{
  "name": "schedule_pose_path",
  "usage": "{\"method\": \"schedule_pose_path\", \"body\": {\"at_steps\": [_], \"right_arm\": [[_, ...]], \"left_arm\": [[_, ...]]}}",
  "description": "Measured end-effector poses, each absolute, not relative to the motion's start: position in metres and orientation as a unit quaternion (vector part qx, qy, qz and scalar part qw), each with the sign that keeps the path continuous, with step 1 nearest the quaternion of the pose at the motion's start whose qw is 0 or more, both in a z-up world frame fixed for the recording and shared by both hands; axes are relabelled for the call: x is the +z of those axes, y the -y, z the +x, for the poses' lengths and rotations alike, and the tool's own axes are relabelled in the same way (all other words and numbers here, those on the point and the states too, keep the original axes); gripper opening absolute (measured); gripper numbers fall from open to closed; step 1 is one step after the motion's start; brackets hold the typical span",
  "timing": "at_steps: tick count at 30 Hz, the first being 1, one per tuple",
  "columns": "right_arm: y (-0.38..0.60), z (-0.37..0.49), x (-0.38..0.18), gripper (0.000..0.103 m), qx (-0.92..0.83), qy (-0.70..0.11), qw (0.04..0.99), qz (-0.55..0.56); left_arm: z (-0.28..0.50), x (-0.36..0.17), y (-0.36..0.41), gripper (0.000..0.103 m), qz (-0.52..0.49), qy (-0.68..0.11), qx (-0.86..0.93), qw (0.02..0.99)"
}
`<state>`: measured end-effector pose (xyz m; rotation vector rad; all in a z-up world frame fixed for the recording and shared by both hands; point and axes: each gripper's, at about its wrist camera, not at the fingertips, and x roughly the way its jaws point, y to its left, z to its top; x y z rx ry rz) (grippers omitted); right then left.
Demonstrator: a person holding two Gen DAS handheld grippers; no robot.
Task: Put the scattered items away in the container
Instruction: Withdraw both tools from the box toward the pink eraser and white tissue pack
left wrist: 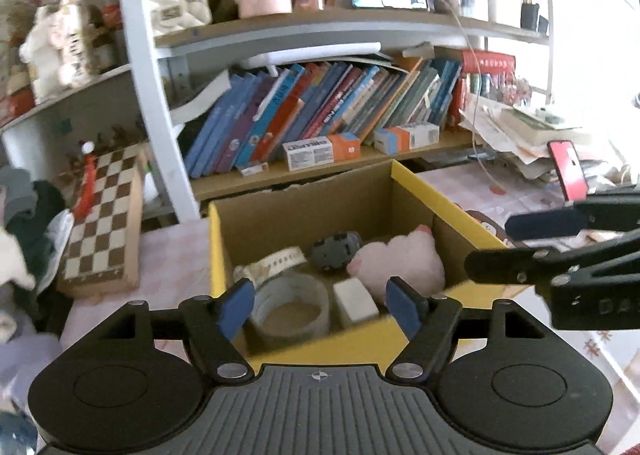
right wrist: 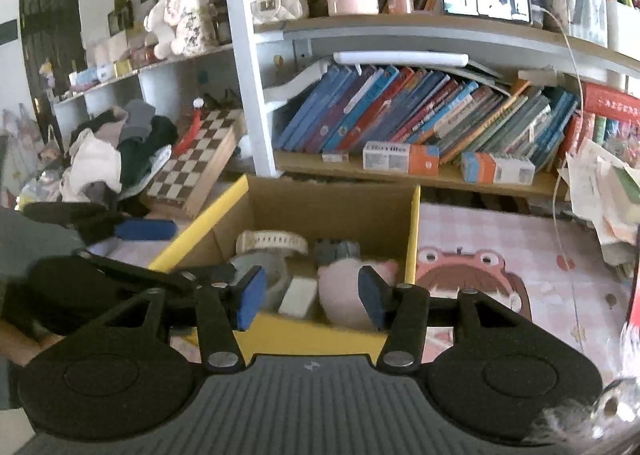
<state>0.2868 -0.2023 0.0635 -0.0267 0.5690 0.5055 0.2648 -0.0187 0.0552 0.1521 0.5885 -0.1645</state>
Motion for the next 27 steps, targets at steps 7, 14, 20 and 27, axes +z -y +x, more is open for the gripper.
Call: {"method": "schedule_pose_path", "body": {"at_steps": [7, 14, 20, 27], "right_arm": [[0.197, 0.242, 0.056, 0.049, 0.236, -0.274, 0.932, -0.033], [0.193, 0.208, 0.047, 0.05, 0.215, -0.269, 0.937, -0.053], [0.188, 0.185, 0.036, 0.054, 0.201, -0.277, 0.937, -0.073], [0.18, 0.174, 0.019, 0.075, 0.173, -0.3, 0.935, -0.078]], "left_arm": [[0.215, 0.048, 0.007, 0.075, 0.06, -0.297, -0.059, 0.951], [0.183, 0.041, 0.002, 0.075, 0.05, -0.301, -0.055, 0.951], [0.163, 0.032, -0.001, 0.075, 0.046, -0.306, -0.052, 0.949], [0.149, 0.019, -0.01, 0.08, 0.045, -0.317, -0.041, 0.946]]}}
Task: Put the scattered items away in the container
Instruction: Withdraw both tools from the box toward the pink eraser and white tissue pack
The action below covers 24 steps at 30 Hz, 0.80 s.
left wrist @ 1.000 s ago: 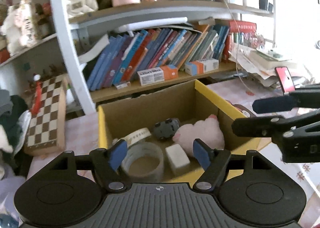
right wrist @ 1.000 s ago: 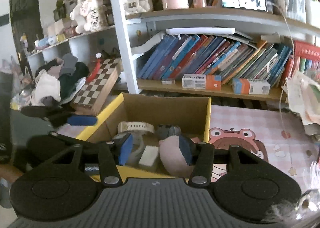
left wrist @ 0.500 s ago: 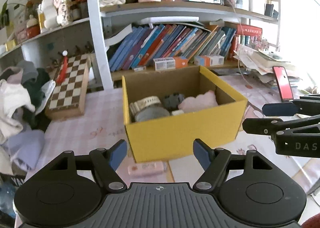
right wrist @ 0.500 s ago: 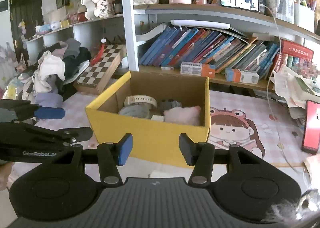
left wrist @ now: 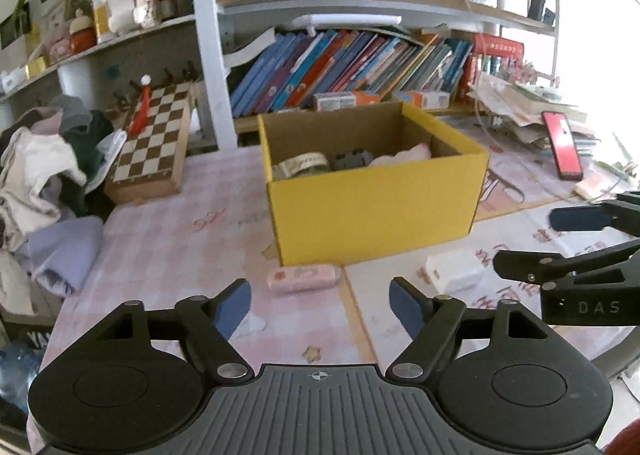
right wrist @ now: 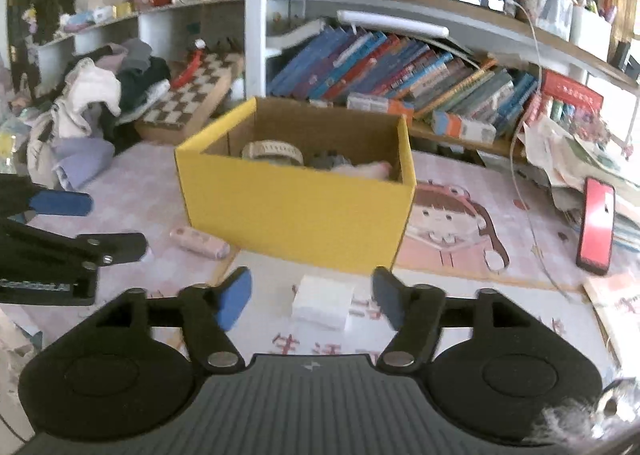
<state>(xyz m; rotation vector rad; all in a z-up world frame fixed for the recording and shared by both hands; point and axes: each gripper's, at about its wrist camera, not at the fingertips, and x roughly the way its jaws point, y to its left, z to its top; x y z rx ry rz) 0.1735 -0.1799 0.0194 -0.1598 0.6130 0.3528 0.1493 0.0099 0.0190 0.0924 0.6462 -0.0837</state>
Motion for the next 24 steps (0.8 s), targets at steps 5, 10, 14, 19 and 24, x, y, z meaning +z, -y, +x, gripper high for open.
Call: {"method": "schedule_pose_path", "body": {"at_steps": [5, 10, 14, 19, 24], "right_arm": [[0.174, 0.169, 0.008, 0.082, 0.157, -0.316, 0.932, -0.08], [0.171, 0.169, -0.003, 0.085, 0.15, -0.335, 0.927, -0.081], [0.169, 0.169, -0.011, 0.085, 0.146, -0.353, 0.921, -0.076], [0.17, 0.173, -0.022, 0.087, 0.139, -0.388, 0.909, -0.062], [0.173, 0.176, -0.024, 0.089, 0.13, -0.396, 0.907, -0.057]], "left_arm": [[0.143, 0.007, -0.015, 0.086, 0.046, -0.329, -0.026, 0.943], [0.138, -0.004, -0.013, 0.091, 0.043, -0.348, -0.026, 0.936], [0.138, -0.012, -0.012, 0.092, 0.05, -0.36, -0.022, 0.931], [0.142, -0.024, -0.014, 0.093, 0.039, -0.386, -0.017, 0.922], [0.146, -0.029, -0.014, 0.093, 0.036, -0.401, -0.011, 0.915]]}}
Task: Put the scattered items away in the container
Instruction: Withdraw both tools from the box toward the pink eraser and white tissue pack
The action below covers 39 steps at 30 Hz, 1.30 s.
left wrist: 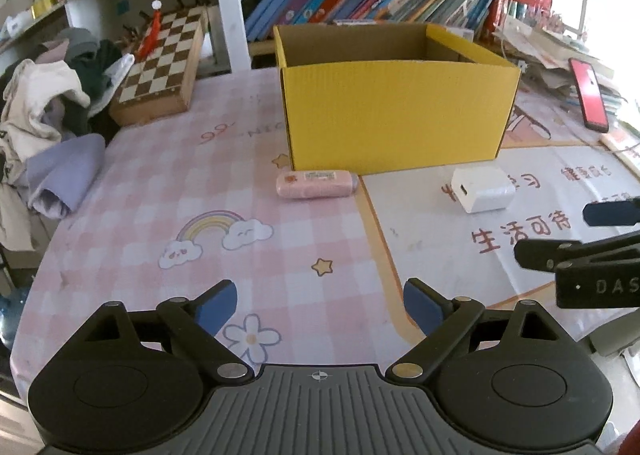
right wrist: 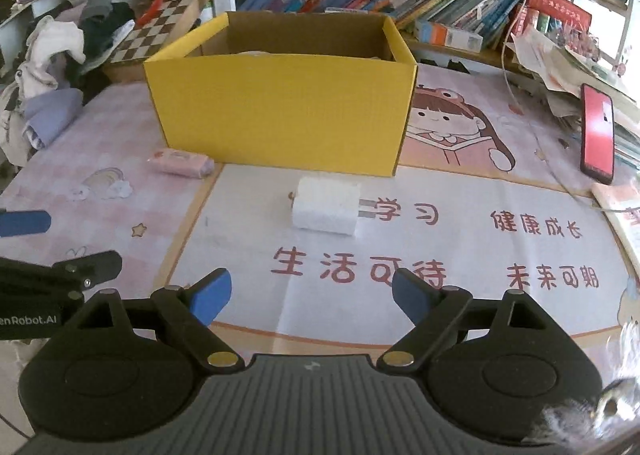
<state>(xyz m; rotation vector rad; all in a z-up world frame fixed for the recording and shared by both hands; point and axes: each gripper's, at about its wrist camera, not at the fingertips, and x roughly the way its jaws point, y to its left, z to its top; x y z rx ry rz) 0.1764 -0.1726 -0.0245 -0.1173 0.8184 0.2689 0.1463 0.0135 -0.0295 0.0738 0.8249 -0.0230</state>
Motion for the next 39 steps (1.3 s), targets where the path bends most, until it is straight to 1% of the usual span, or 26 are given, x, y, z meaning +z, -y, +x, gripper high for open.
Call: {"method": "schedule_pose_path", "body": {"at_steps": [3, 5, 8, 21, 39], "right_arm": [[0.173, 0.179, -0.024, 0.09, 0.132, -0.396, 0.907, -0.06], [0.173, 0.181, -0.024, 0.09, 0.133, -0.398, 0.906, -0.062], [0.174, 0.184, -0.025, 0.09, 0.132, -0.4, 0.905, -0.062], [0.176, 0.199, -0.027, 0.091, 0.131, -0.411, 0.901, -0.052], [0.168, 0.238, -0.036, 0.09, 0.16, -0.422, 0.889, -0.076]], "left_arm": [[0.148, -0.029, -0.013, 0.093, 0.036, -0.399, -0.009, 0.916], [0.15, -0.029, -0.014, 0.096, 0.036, -0.398, -0.006, 0.916], [0.152, -0.028, -0.014, 0.097, 0.036, -0.397, -0.002, 0.917], [0.161, -0.029, -0.012, 0.097, 0.041, -0.399, 0.003, 0.916], [0.187, -0.038, -0.015, 0.097, 0.026, -0.412, 0.031, 0.91]]}}
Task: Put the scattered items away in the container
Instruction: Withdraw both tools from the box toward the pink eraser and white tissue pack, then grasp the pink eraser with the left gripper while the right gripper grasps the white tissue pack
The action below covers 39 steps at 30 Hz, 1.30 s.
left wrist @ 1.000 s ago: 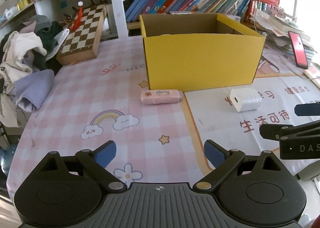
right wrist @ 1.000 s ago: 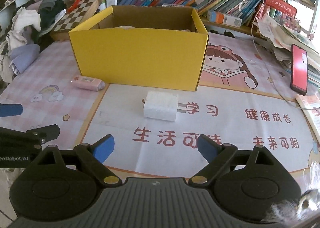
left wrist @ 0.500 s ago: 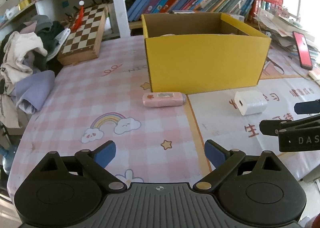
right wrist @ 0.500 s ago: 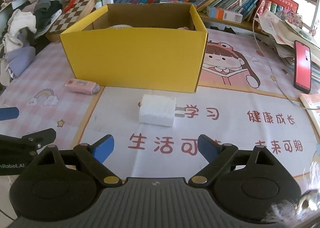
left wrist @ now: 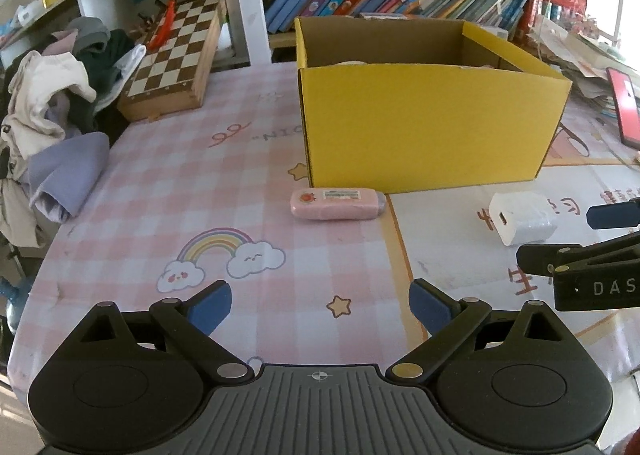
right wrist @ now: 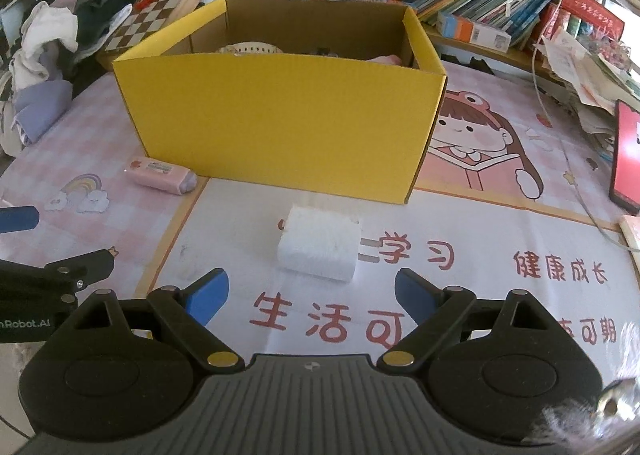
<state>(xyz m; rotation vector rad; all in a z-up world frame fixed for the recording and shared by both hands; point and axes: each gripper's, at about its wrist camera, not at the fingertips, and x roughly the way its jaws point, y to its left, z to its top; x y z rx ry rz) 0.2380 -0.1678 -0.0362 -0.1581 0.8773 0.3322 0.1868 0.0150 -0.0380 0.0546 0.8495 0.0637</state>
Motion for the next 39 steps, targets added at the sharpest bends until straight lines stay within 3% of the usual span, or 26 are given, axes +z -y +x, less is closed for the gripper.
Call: {"method": "schedule_pose_path", "body": {"at_steps": [18, 21, 23, 39], "right_arm": [[0.16, 0.282, -0.05, 0.087, 0.194, -0.434, 0.876, -0.082], [0.158, 0.286, -0.05, 0.07, 0.201, -0.429, 0.876, -0.09], [0.159, 0.29, -0.052, 0.052, 0.199, -0.428, 0.876, -0.097], [0.183, 0.3, -0.05, 0.05, 0.197, -0.415, 0.882, -0.103]], "left_arm": [[0.226, -0.05, -0.011, 0.097, 0.047, -0.428, 0.05, 0.901], [0.233, -0.051, -0.012, 0.097, 0.045, -0.428, 0.051, 0.901], [0.238, -0.052, -0.012, 0.097, 0.04, -0.429, 0.05, 0.901], [0.272, -0.061, 0.0, 0.097, 0.037, -0.417, 0.038, 0.907]]}}
